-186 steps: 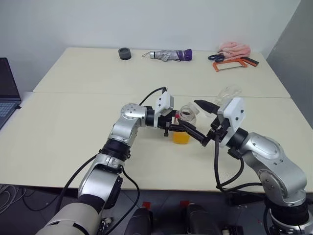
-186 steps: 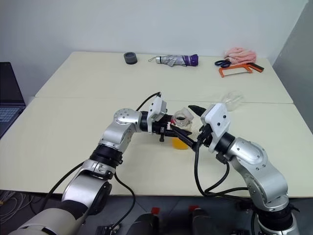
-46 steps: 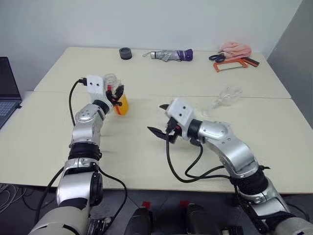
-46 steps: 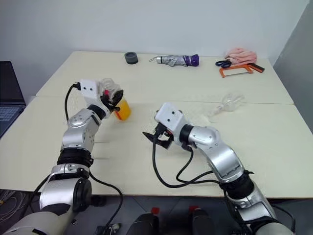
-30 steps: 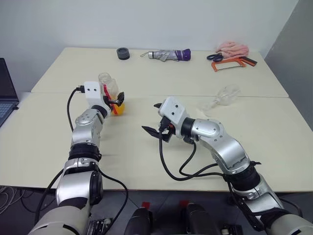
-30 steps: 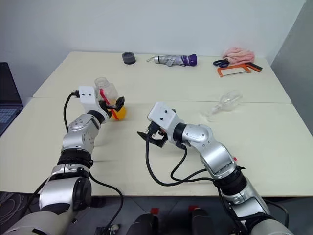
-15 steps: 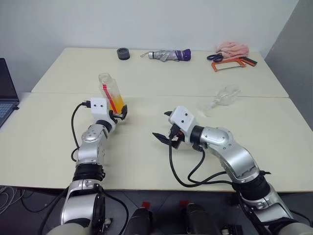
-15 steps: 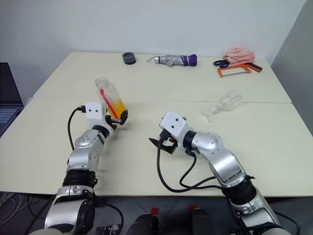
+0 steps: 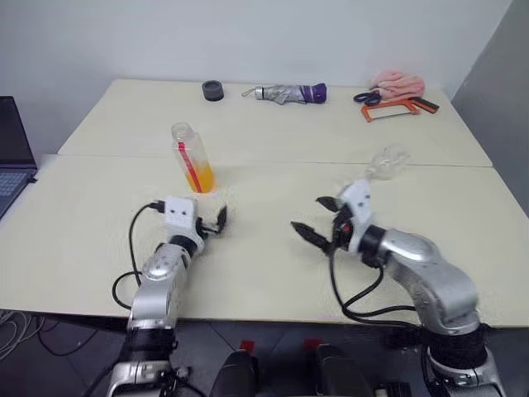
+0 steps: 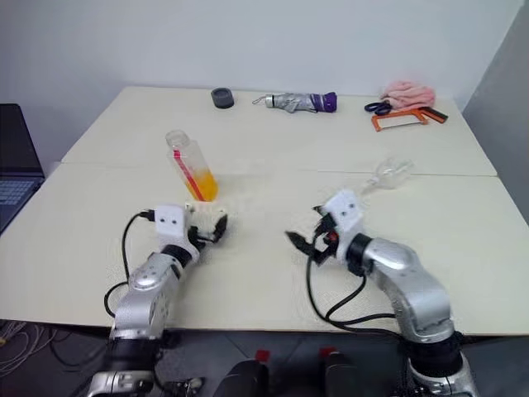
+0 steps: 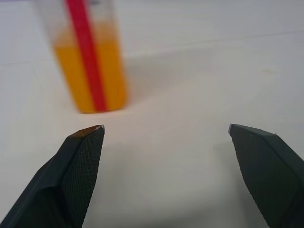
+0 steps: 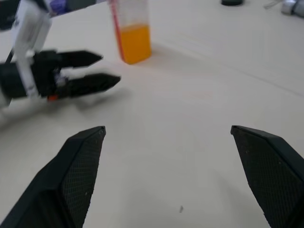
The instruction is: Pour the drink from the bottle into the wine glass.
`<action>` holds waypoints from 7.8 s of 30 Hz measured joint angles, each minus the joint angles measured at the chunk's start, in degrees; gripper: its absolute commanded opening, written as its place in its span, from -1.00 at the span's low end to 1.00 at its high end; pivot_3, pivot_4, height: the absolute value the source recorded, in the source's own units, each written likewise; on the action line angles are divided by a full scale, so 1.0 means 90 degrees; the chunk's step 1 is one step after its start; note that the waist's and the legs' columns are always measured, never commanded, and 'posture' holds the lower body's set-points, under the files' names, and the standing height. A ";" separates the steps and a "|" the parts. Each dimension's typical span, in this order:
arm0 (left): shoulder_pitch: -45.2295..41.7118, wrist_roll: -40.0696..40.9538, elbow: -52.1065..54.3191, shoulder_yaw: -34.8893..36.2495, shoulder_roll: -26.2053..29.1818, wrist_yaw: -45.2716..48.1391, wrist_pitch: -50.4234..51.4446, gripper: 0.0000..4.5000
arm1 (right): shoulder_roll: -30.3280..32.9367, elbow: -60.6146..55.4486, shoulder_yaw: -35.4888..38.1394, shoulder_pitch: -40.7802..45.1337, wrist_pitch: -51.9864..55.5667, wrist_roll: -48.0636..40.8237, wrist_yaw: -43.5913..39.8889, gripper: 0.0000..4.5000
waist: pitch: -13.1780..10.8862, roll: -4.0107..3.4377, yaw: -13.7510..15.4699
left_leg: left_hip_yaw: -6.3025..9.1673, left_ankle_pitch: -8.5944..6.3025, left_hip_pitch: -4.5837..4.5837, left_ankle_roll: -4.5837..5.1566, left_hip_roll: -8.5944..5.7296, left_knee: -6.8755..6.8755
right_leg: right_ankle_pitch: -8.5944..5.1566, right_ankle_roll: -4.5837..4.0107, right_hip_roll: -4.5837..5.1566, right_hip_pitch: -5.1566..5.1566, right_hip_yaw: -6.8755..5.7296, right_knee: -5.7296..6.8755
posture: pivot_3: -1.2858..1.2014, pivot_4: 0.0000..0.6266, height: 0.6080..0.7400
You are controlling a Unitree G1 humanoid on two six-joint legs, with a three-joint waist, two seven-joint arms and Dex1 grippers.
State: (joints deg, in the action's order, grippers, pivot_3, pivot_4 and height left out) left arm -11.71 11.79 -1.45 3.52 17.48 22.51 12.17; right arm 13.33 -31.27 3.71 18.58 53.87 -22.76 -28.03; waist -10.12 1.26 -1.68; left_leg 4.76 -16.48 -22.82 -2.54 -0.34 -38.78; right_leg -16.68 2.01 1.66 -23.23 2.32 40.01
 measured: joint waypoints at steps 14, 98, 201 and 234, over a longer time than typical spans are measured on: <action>-0.1174 0.1330 0.0355 -0.0800 0.1510 0.4042 0.0840 1.00 | -0.0290 0.3861 0.3367 0.1872 0.1445 -0.1273 0.1942 1.00 | -0.0006 -0.0017 -0.0083 | -0.0047 0.0000 0.0020 0.0001 -0.0007 0.0009 | -0.0001 -0.0002 -0.0050 0.0002 0.0021 0.0002 | 0.03 -0.52 1.00; -0.1082 0.1061 0.0068 -0.0648 0.1579 0.3907 0.0557 1.00 | -0.0441 0.6549 -0.0375 0.0681 -0.7309 0.2433 0.1322 -0.93 | 0.0025 -0.0015 -0.0174 | -0.0022 -0.0002 0.0222 0.0004 0.0015 0.0109 | -0.0007 -0.0005 -0.0054 0.0201 0.0017 -0.0106 | 0.03 -0.52 1.00; -0.1986 -0.0345 -0.2186 0.0897 0.0498 -0.0892 -0.0301 1.00 | 0.1097 0.0408 -0.1678 -0.0973 -0.3521 0.0405 -0.1515 0.99 | 0.0003 -0.0024 0.0002 | -0.0002 -0.0001 0.0109 -0.0003 0.0005 0.0093 | -0.0004 -0.0003 -0.0033 0.0105 -0.0004 -0.0110 | 0.03 -0.52 1.00; -0.2722 -0.0587 -0.2915 0.0142 0.0612 0.0661 -0.0994 -0.25 | 0.1113 0.0026 -0.1473 -0.0960 -0.3539 0.0603 -0.1014 1.00 | 0.0003 -0.0019 0.0003 | 0.0001 0.0013 0.0098 -0.0027 0.0003 0.0092 | -0.0004 -0.0003 -0.0027 0.0102 -0.0005 -0.0110 | 0.03 -0.52 1.00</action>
State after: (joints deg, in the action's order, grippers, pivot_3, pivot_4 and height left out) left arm -36.21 6.51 -27.68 4.79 23.00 28.46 3.22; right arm 23.35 -31.04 -9.54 9.93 22.02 -17.33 -37.16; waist -10.09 1.09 -1.65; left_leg 4.76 -16.36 -21.94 -2.79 -0.31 -37.96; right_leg -16.71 1.98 1.42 -22.31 2.28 39.03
